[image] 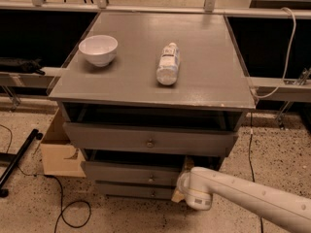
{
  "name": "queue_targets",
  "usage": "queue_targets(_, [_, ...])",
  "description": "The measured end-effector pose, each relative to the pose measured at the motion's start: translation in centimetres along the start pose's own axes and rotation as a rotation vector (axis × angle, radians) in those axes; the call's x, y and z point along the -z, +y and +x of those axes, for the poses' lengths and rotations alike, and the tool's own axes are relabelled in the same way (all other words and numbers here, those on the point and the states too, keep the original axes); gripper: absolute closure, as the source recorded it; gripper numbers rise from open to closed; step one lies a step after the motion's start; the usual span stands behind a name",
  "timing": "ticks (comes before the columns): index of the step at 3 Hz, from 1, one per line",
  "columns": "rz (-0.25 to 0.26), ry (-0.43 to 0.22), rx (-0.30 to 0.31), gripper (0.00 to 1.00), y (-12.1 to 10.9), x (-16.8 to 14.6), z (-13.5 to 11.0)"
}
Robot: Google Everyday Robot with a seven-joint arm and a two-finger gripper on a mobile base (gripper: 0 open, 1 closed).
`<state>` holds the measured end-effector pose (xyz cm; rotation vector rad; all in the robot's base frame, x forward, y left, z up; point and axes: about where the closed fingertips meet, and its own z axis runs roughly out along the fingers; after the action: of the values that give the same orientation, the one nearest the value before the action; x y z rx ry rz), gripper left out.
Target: Open middle drawer
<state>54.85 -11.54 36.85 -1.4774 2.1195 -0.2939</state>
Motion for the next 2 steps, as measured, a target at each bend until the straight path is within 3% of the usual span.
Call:
queue_targets(1, [-0.002, 0.007, -0.001, 0.00, -0.2, -0.1, 0.0])
queue_targets(2, [0.017, 0.039, 0.003, 0.00, -2.2, -0.3, 0.5])
